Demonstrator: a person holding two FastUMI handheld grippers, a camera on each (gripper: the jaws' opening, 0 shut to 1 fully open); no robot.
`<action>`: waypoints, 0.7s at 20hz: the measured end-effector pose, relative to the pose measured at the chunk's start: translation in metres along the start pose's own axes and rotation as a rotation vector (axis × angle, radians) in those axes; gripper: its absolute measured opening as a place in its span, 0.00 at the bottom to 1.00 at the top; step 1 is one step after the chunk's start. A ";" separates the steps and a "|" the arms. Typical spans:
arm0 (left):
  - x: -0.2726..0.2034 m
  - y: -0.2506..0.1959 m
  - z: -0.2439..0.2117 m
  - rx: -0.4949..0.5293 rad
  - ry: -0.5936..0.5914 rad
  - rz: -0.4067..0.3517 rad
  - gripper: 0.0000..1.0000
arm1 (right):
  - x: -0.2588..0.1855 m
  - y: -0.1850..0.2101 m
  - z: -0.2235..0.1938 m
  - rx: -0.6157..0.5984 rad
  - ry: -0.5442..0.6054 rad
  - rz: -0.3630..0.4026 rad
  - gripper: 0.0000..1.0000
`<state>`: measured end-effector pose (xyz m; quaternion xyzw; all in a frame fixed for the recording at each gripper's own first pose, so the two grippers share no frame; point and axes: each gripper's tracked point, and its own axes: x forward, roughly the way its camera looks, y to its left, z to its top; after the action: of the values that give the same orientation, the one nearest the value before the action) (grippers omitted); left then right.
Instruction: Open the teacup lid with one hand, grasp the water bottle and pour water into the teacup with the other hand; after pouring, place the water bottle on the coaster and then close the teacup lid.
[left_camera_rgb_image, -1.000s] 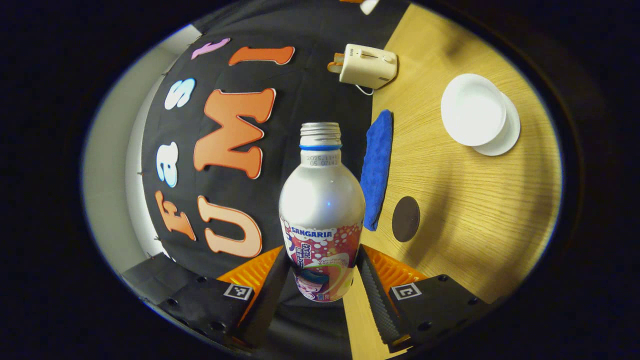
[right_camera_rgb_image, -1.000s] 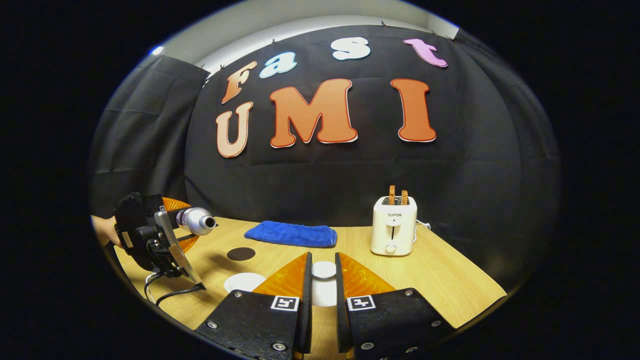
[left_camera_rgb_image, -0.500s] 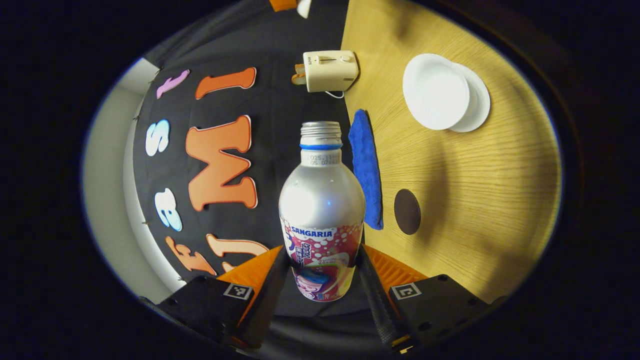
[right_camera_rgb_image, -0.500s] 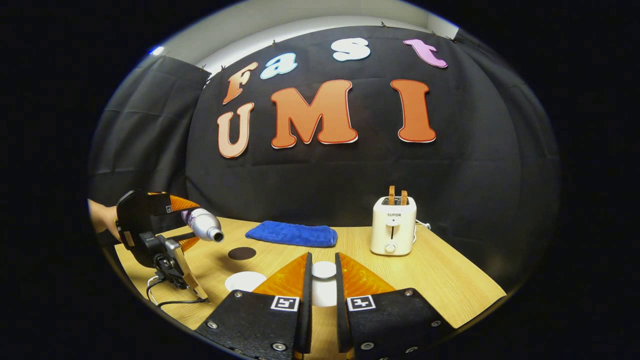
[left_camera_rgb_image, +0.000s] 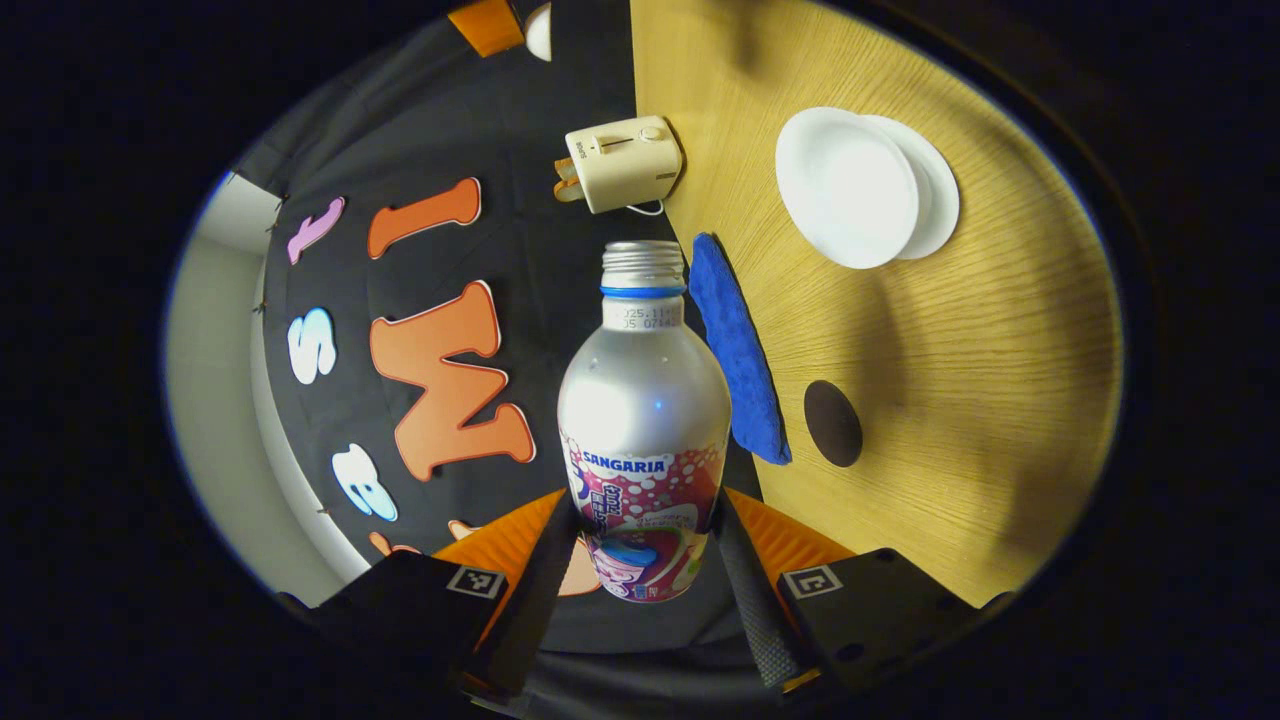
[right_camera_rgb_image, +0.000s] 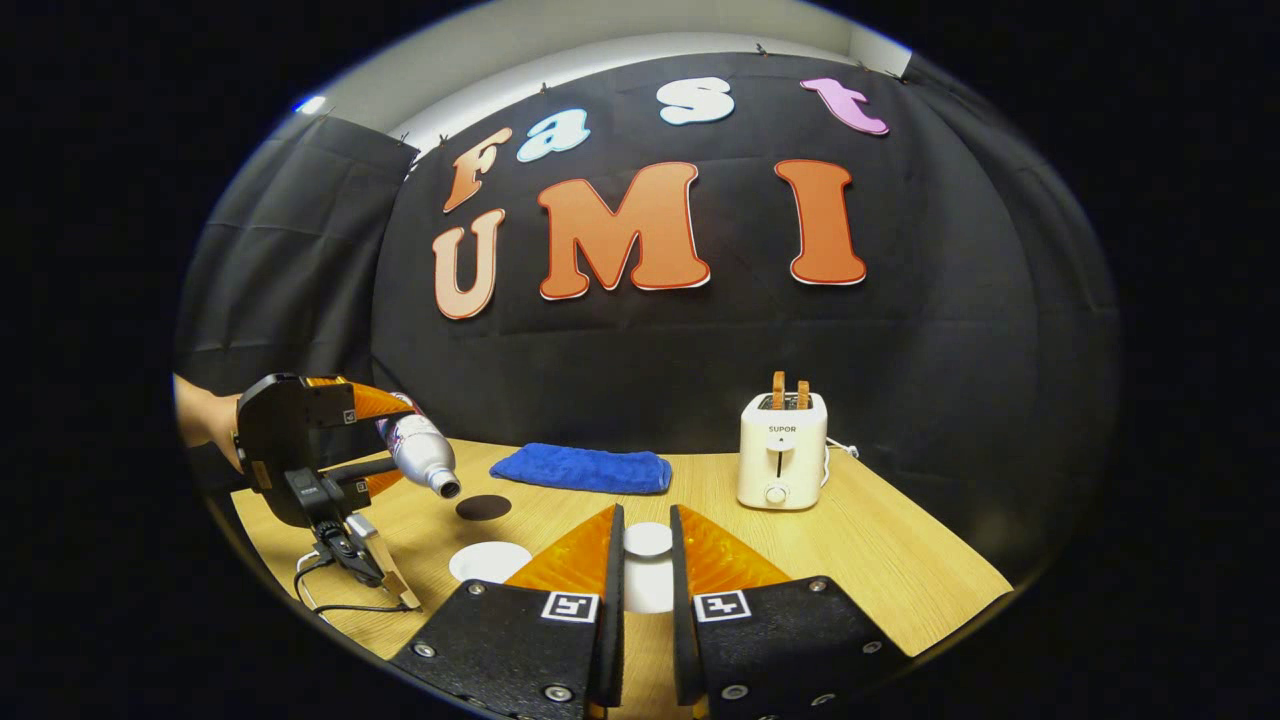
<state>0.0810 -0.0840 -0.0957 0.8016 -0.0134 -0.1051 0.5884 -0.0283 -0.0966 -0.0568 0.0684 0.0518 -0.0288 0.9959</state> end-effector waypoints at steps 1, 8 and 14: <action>0.000 0.002 0.001 0.020 -0.005 0.005 0.83 | 0.000 0.001 -0.002 0.000 0.002 0.001 0.20; -0.001 0.014 -0.001 0.103 -0.006 0.025 0.88 | -0.001 -0.001 -0.001 0.000 -0.005 0.000 0.20; 0.001 0.018 -0.002 0.134 -0.003 0.032 0.86 | -0.003 -0.002 -0.001 -0.004 -0.007 -0.001 0.20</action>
<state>0.0844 -0.0881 -0.0786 0.8386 -0.0341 -0.0960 0.5351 -0.0312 -0.0983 -0.0579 0.0663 0.0487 -0.0294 0.9962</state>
